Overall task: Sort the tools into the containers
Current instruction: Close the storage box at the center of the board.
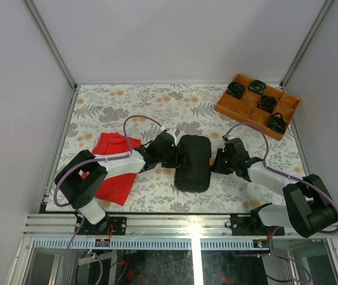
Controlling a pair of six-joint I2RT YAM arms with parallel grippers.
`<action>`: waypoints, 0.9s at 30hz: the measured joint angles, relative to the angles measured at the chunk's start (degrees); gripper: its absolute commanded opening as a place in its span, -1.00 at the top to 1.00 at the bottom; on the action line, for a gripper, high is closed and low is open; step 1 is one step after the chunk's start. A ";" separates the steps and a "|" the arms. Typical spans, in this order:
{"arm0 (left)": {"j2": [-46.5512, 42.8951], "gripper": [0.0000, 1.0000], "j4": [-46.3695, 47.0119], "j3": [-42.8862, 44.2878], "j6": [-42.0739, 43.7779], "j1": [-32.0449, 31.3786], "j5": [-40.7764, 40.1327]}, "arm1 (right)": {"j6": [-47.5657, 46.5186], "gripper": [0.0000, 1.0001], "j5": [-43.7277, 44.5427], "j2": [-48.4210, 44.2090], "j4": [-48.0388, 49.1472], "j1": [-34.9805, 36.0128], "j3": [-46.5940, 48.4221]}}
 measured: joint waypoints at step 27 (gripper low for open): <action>-9.09 -0.80 -11.13 -0.96 2.23 -1.03 -9.35 | -2.16 -0.50 17.49 -18.40 -14.51 1.31 8.96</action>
